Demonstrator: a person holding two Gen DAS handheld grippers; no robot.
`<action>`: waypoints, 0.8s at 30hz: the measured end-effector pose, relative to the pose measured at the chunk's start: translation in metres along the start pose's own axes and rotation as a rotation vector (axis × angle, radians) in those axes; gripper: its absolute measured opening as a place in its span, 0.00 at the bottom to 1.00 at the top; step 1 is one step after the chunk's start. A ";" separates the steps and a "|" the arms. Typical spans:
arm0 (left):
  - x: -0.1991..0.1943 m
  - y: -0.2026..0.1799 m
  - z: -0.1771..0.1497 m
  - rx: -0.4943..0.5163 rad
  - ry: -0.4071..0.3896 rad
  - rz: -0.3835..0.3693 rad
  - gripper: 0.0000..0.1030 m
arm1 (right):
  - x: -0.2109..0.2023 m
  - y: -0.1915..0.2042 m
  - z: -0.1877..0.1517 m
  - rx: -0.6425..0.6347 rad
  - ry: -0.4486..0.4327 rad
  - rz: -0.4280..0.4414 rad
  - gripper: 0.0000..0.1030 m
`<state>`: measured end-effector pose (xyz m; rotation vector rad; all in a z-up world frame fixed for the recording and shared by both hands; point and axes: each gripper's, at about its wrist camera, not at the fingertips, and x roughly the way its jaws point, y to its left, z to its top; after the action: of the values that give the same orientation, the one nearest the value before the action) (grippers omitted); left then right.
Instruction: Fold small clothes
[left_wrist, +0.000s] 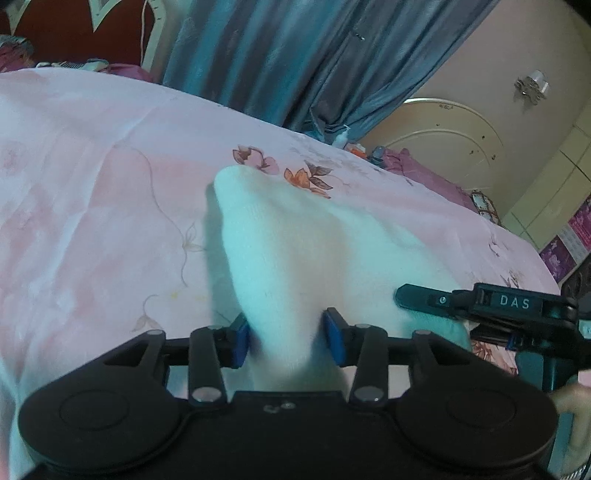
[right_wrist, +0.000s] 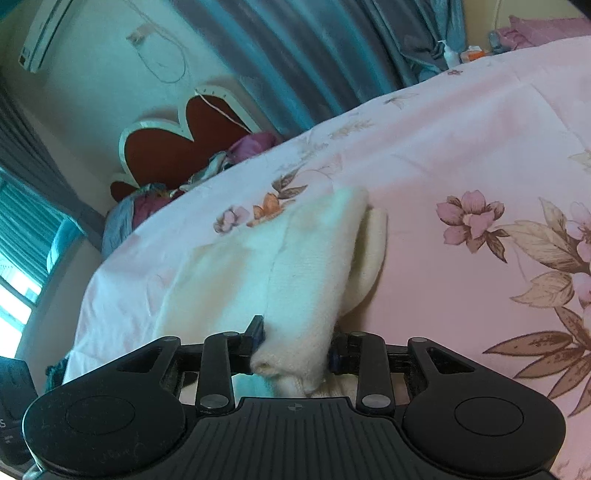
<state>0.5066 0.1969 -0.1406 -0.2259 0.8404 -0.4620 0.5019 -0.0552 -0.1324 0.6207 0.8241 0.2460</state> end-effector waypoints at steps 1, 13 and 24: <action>0.002 0.000 0.001 0.010 -0.001 0.004 0.44 | 0.000 -0.001 0.001 -0.003 -0.002 -0.005 0.38; -0.021 -0.018 0.025 0.050 -0.128 0.140 0.49 | -0.028 0.040 0.004 -0.275 -0.149 -0.132 0.40; 0.008 -0.026 0.014 0.087 -0.056 0.233 0.58 | 0.026 0.033 -0.009 -0.371 -0.031 -0.210 0.40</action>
<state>0.5136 0.1702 -0.1272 -0.0593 0.7793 -0.2720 0.5133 -0.0135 -0.1336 0.1879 0.7825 0.1903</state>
